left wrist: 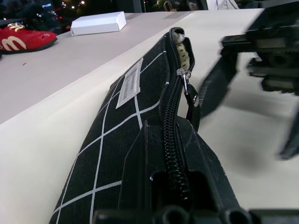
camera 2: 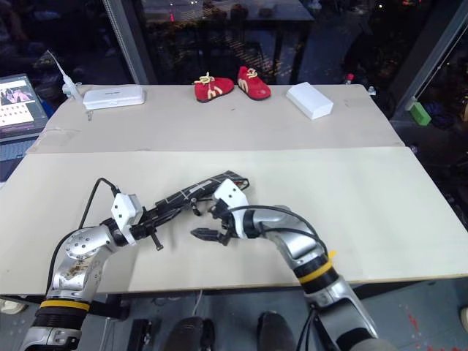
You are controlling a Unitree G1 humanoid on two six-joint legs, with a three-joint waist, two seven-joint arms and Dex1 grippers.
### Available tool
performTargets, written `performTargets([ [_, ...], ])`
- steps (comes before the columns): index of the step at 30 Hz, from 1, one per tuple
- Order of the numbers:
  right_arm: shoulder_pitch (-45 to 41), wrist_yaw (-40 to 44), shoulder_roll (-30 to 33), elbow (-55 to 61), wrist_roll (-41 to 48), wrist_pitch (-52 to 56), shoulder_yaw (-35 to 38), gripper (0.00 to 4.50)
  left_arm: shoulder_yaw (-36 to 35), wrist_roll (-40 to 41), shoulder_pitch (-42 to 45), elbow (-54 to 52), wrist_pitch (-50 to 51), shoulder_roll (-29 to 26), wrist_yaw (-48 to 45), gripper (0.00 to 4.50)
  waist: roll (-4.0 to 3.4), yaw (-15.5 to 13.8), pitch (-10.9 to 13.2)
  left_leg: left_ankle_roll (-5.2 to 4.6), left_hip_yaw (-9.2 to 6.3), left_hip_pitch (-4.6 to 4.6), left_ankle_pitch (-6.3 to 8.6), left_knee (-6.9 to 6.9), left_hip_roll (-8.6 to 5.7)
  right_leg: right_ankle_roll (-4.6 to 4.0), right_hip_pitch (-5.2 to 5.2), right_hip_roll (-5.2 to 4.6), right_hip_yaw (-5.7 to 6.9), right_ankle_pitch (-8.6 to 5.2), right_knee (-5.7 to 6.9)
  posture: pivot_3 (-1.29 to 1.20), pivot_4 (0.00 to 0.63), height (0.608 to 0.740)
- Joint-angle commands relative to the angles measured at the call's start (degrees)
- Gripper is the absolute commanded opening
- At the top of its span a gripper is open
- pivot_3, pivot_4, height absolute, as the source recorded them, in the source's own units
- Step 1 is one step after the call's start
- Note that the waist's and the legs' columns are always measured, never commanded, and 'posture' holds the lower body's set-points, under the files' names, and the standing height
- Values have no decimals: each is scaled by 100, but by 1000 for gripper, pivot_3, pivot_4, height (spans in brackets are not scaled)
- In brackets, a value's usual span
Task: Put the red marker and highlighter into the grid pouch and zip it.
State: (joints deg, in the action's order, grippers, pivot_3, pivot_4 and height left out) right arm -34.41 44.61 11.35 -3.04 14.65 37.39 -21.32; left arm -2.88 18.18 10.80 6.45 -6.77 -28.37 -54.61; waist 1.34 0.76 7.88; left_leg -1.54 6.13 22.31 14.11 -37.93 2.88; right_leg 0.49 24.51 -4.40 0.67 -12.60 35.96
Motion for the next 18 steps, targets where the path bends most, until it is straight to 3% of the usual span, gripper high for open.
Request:
performTargets([
  [1,-331,-130,-260,-220,-96,-194,57,4249,-9,74,5,-165,9,17,4,0,0,4,0,0,-1,-1,0,0,1,0,1,1,0,0,3,0,150,740],
  [5,-467,-103,-391,-378,-104,-236,108,4249,-19,76,-14,-193,31,22,14,0,0,3,0,0,-3,0,0,0,3,-1,1,2,4,0,3,0,150,740],
  [8,-433,-70,-319,-384,-169,-328,101,3582,-23,68,-35,-216,39,24,29,0,0,6,0,0,-2,2,0,0,1,0,1,0,4,0,0,0,150,740],
  [18,-449,87,-166,-382,-155,-389,193,221,-22,65,-64,-250,50,31,52,0,0,13,0,0,-2,1,0,0,3,0,1,1,4,0,2,0,150,740],
])
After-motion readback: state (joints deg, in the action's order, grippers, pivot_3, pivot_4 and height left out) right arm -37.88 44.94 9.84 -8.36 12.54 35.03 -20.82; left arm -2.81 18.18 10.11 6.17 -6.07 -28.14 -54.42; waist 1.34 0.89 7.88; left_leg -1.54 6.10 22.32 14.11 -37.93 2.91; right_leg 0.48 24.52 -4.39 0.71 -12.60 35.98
